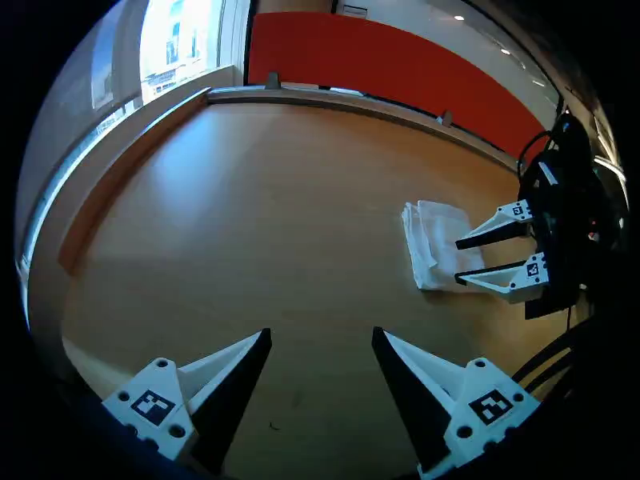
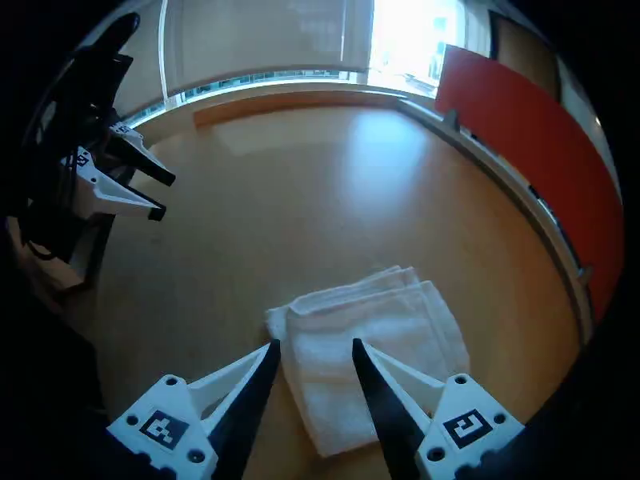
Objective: Fold towel
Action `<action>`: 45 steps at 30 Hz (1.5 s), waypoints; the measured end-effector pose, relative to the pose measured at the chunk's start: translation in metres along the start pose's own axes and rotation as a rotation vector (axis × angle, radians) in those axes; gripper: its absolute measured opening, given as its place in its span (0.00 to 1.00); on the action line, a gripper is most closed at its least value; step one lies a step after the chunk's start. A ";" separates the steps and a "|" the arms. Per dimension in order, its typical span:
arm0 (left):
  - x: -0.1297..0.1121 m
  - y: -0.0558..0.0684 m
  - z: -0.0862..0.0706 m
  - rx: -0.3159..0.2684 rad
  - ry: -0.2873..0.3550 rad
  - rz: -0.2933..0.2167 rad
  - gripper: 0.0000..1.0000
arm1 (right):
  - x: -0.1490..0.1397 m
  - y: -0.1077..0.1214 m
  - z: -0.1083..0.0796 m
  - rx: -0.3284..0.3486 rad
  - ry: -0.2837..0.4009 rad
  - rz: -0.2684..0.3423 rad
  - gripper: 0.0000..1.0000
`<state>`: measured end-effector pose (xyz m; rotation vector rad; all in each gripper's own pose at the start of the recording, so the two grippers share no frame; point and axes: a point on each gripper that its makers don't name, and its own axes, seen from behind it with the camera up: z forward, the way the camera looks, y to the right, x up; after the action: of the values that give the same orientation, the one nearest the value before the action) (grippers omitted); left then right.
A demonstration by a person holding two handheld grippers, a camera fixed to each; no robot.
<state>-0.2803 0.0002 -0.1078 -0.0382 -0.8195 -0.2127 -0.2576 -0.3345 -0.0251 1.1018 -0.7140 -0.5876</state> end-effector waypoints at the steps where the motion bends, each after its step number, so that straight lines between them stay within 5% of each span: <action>1: 0.000 0.000 0.000 0.001 0.000 -0.001 0.94 | -0.001 0.000 -0.001 -0.002 -0.001 0.001 0.69; 26: 0.003 0.000 -0.002 0.001 0.001 0.009 0.94 | -0.070 0.009 -0.045 -0.090 -0.062 0.085 0.69; 45: 0.001 0.007 0.000 -0.002 -0.005 0.017 0.93 | -0.101 0.006 -0.041 -0.096 -0.102 0.122 0.67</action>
<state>-0.2781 0.0073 -0.1061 -0.0479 -0.8234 -0.1976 -0.2909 -0.2345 -0.0532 0.9378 -0.8272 -0.5712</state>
